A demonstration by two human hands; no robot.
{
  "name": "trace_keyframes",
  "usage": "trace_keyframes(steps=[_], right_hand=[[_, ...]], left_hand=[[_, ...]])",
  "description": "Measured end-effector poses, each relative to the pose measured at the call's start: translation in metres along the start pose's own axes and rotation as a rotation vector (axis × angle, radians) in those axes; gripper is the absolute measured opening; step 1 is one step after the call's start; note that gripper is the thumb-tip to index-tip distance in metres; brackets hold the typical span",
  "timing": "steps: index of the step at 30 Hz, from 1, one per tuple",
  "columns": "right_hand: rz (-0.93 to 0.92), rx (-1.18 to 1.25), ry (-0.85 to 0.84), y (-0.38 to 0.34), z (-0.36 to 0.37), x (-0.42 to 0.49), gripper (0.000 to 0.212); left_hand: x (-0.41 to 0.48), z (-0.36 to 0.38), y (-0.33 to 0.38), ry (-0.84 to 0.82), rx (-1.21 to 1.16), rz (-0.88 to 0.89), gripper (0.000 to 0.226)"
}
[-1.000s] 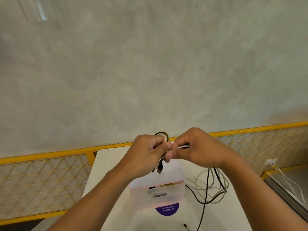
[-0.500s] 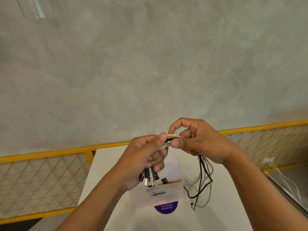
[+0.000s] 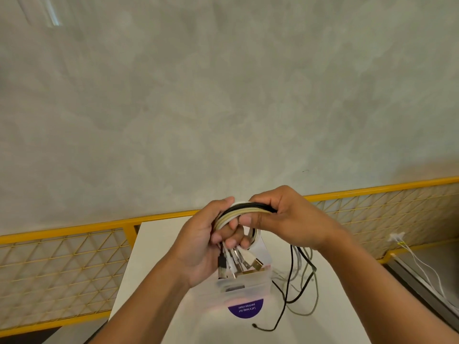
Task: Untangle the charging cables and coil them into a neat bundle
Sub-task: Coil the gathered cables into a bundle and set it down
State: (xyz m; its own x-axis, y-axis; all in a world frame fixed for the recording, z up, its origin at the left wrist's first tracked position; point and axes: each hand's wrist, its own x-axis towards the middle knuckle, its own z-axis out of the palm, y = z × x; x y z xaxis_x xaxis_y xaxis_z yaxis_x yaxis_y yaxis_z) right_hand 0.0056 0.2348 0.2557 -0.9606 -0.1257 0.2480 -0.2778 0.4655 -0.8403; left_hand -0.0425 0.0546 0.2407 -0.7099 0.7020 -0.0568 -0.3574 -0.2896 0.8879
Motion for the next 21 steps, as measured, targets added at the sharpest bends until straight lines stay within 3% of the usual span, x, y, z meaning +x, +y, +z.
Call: trace_keyframes(steps=[2,5,7,10,14,17,21], right_hand=[[0.033,-0.069,-0.031,0.0,-0.002,0.0,0.012],[0.075,-0.164,-0.112,-0.001,-0.001,0.001,0.01],[0.086,-0.197,-0.154,-0.004,0.002,0.003,0.011],[0.075,-0.182,-0.161,-0.006,0.005,0.004,0.014],[0.008,-0.076,-0.107,-0.003,0.007,0.005,0.023],[-0.007,0.034,-0.044,0.0,0.004,0.005,0.018],[0.04,0.192,0.003,0.001,-0.001,0.0,0.024]], left_hand=[[-0.001,-0.007,0.005,-0.038,0.117,-0.037,0.036],[0.0,-0.012,0.015,-0.072,0.336,-0.142,0.057],[-0.001,-0.007,0.019,-0.006,0.554,-0.187,0.073],[-0.001,0.003,0.016,0.107,0.733,-0.128,0.068],[0.001,0.007,0.009,0.202,0.475,-0.009,0.052],[0.003,0.01,0.008,0.264,0.255,0.024,0.041],[0.004,0.012,0.007,0.28,0.085,0.034,0.037]])
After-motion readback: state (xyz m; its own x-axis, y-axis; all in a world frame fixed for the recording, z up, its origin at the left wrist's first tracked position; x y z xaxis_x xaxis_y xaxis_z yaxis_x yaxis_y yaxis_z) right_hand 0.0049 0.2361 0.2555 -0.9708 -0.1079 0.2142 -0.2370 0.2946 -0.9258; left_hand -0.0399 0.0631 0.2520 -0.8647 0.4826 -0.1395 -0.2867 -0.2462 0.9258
